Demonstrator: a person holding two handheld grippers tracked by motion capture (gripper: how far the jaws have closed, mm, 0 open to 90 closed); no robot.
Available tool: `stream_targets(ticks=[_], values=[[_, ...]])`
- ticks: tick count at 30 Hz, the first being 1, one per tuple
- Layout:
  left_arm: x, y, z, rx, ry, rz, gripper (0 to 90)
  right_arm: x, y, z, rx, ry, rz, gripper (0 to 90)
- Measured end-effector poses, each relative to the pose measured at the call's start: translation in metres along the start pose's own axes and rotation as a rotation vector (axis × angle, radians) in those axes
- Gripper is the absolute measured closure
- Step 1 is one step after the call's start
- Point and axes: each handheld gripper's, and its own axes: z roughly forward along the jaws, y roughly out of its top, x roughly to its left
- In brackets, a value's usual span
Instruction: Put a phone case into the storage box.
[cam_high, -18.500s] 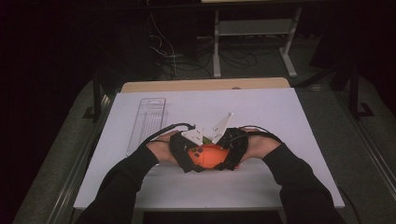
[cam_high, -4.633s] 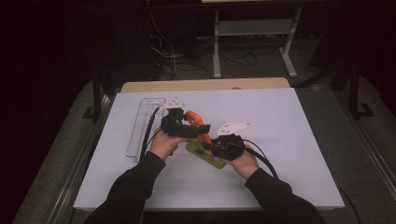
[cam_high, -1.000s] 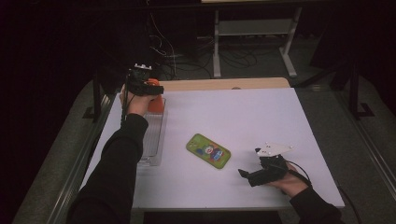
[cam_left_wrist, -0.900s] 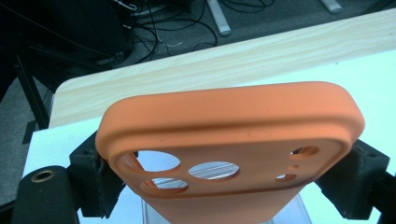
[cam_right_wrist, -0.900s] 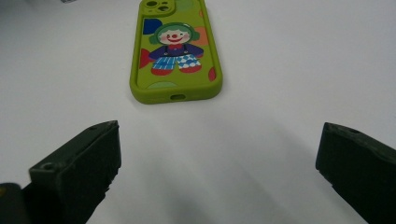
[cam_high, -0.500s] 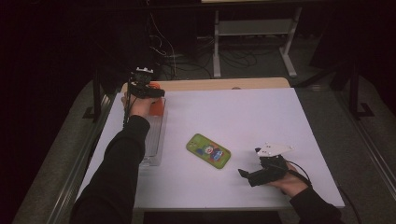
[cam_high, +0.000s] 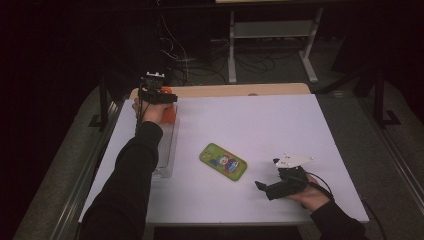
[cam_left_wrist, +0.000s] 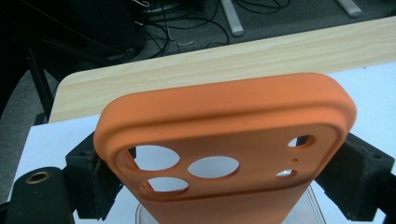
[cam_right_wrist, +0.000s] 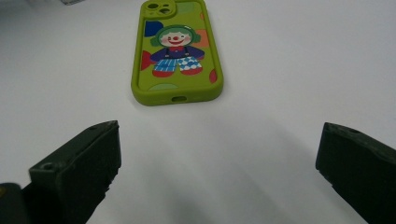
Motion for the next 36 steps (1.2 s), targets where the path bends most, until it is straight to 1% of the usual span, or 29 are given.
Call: stream_targets(ticks=[6, 7, 8, 9, 10, 12, 13, 14, 16, 17, 19, 20, 21, 22, 24, 26, 27, 28, 32, 34, 36], values=[[0.003, 0.001, 0.004, -0.003, -0.004, 0.003, 12.0, 0.0, 0.0, 0.0, -0.001, -0.002, -0.004, 0.0], [0.003, 0.001, 0.004, -0.004, -0.009, -0.012, 11.9, 0.0, 0.0, 0.0, -0.003, -0.001, -0.004, 0.0], [0.004, 0.001, 0.004, -0.009, -0.014, -0.014, 11.8, 0.001, 0.0, 0.0, 0.003, 0.002, 0.006, 0.0], [0.004, 0.001, 0.004, -0.017, -0.02, -0.009, 11.0, 0.001, 0.0, 0.0, 0.001, 0.001, 0.003, 0.0], [0.005, 0.001, 0.004, -0.018, -0.016, -0.007, 9.9, 0.0, 0.0, 0.0, -0.001, 0.0, -0.002, 0.0], [0.005, 0.002, 0.003, -0.034, -0.02, -0.012, 7.2, 0.0, 0.0, 0.0, -0.001, -0.001, -0.005, 0.0], [0.005, 0.002, 0.002, -0.037, -0.017, -0.01, 5.7, 0.001, 0.0, 0.0, 0.003, 0.002, 0.005, 0.0], [0.006, 0.002, 0.002, -0.044, -0.018, -0.02, 4.8, 0.001, 0.0, 0.0, 0.002, 0.001, 0.003, 0.0], [0.009, 0.003, 0.0, -0.049, -0.028, -0.014, 4.2, 0.001, 0.0, 0.0, 0.002, 0.001, 0.004, 0.0], [0.009, 0.003, -0.001, -0.054, -0.026, -0.02, 3.8, 0.001, 0.0, 0.0, 0.002, 0.001, 0.005, 0.0], [0.012, 0.004, -0.004, -0.059, -0.036, -0.012, 3.3, 0.001, 0.0, 0.0, 0.002, 0.0, 0.004, 0.0], [0.013, 0.004, -0.005, -0.053, -0.045, -0.006, 3.0, 0.001, 0.0, 0.0, 0.002, 0.0, 0.003, 0.0], [0.014, 0.005, -0.007, -0.046, -0.043, 0.007, 2.5, 0.0, 0.0, 0.0, -0.001, -0.001, -0.004, 0.0], [0.014, 0.006, -0.009, -0.05, -0.055, 0.021, 2.3, 0.0, 0.0, 0.0, -0.002, -0.002, -0.002, 0.0], [0.015, 0.006, -0.014, -0.044, -0.065, 0.048, 1.0, 0.0, 0.0, 0.0, -0.001, -0.003, -0.001, 0.0], [0.016, 0.007, -0.02, -0.052, -0.098, 0.039, 0.7, 0.0, 0.0, 0.0, 0.0, -0.002, 0.0, 0.0], [0.018, 0.007, -0.023, -0.053, -0.11, 0.042, 0.1, 0.0, 0.0, 0.0, 0.001, -0.002, 0.002, 0.0], [0.018, 0.008, -0.026, -0.061, -0.12, 0.047, 0.0, 0.0, 0.0, 0.0, 0.002, -0.003, 0.0, 0.0], [0.019, 0.007, -0.039, -0.067, -0.157, 0.088, 0.0, -0.001, -0.001, -0.001, 0.001, -0.007, -0.003, 0.0], [0.018, 0.006, -0.045, -0.066, -0.186, 0.107, 0.0, -0.001, -0.001, -0.001, 0.002, -0.009, -0.003, 0.0], [0.018, 0.005, -0.05, -0.074, -0.216, 0.108, 0.0, -0.001, -0.001, -0.001, 0.002, -0.011, 0.0, 0.0]])
